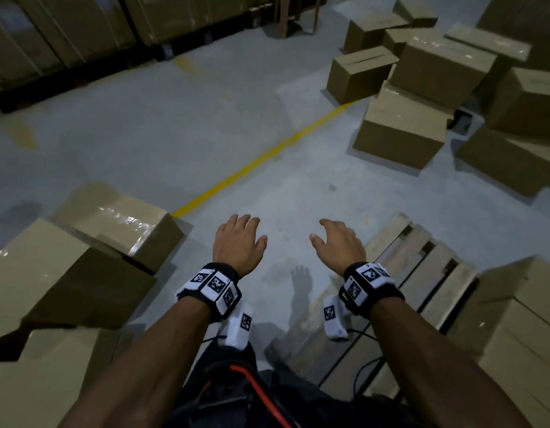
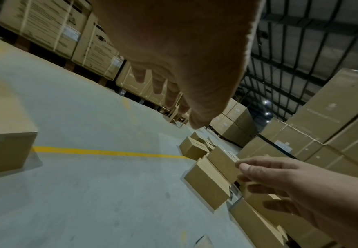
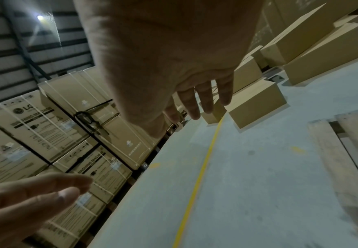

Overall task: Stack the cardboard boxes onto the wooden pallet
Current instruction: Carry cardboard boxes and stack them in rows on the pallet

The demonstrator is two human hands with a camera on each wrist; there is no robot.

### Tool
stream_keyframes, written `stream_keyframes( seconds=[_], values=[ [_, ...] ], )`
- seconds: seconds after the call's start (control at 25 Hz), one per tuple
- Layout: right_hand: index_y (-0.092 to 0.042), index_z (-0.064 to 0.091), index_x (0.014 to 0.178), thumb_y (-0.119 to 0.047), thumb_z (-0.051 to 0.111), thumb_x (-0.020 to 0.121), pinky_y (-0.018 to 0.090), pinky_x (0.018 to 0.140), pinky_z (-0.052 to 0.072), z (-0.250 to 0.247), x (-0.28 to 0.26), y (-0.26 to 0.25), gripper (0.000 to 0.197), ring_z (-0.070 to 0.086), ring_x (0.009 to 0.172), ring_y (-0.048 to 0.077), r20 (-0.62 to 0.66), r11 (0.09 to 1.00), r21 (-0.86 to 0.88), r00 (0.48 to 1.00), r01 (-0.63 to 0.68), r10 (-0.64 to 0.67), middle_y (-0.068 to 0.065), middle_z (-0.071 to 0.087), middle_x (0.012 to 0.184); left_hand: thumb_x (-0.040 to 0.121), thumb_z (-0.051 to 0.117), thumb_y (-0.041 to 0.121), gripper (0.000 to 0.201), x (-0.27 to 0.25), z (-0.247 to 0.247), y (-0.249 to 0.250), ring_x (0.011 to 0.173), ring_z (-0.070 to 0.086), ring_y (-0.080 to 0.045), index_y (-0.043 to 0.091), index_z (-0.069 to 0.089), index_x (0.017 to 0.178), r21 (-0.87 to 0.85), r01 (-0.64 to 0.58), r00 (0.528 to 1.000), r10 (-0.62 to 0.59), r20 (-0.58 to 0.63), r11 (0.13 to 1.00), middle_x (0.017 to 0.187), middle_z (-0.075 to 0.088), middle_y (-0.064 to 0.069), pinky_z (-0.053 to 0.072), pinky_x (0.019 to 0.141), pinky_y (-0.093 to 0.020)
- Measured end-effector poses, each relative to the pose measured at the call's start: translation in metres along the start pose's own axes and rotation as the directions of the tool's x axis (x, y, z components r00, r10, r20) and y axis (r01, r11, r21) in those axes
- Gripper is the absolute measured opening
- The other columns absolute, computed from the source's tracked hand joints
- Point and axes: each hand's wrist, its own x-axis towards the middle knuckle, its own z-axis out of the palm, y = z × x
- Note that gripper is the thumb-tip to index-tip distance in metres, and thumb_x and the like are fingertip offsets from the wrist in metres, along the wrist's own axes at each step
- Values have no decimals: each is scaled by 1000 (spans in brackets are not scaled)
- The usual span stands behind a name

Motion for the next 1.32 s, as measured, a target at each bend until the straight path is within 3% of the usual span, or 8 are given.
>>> stream_keyframes(
  seconds=[0.32, 0.6, 0.76, 0.96, 1.12, 1.32],
  values=[
    [-18, 41, 149, -42, 47, 101, 43, 109, 34, -54, 205, -11, 54, 39, 136, 33, -109, 978, 83, 974, -191, 199, 9, 41, 153, 100, 43, 40, 49, 269, -15, -5, 138, 36, -29, 14, 47, 142, -37, -196, 980, 197, 37, 980, 145, 50, -6, 31, 111, -41],
    [-20, 37, 151, -45, 45, 102, 45, 113, 33, -126, 328, -7, 56, 36, 139, 33, -116, 927, 162, 926, -339, 359, 9, 38, 155, 100, 44, 41, 49, 462, -52, 33, 134, 41, -29, 12, 49, 140, -16, -385, 920, 386, 67, 923, 142, 52, -8, 34, 109, -42],
    [-20, 37, 151, -44, 46, 102, 45, 113, 33, -150, 388, 29, 56, 36, 139, 34, -117, 867, 260, 878, -424, 465, 9, 37, 156, 99, 39, 43, 52, 546, -40, 72, 129, 44, -30, 11, 50, 138, -15, -466, 878, 464, 117, 885, 139, 54, -8, 36, 106, -42],
    [-19, 37, 151, -44, 46, 102, 46, 112, 33, -192, 508, 104, 57, 36, 139, 35, -121, 818, 334, 839, -469, 530, 10, 37, 155, 100, 43, 42, 51, 683, -9, 143, 136, 38, -29, 13, 46, 143, 0, -498, 852, 489, 190, 867, 145, 49, -7, 32, 111, -42],
    [-19, 36, 152, -45, 46, 102, 45, 110, 35, -256, 602, 164, 57, 36, 139, 35, -64, 797, 334, 831, -504, 552, 11, 37, 155, 101, 44, 40, 51, 791, -15, 220, 134, 39, -29, 12, 46, 142, -1, -530, 830, 519, 204, 848, 144, 50, -8, 33, 110, -41],
    [-18, 34, 152, -43, 47, 102, 47, 112, 35, -340, 686, 210, 58, 35, 141, 36, -89, 788, 341, 817, -513, 570, 12, 35, 157, 100, 45, 39, 49, 895, -35, 294, 131, 43, -29, 11, 48, 140, 7, -572, 810, 563, 165, 820, 140, 54, -9, 35, 107, -41]
  ],
)
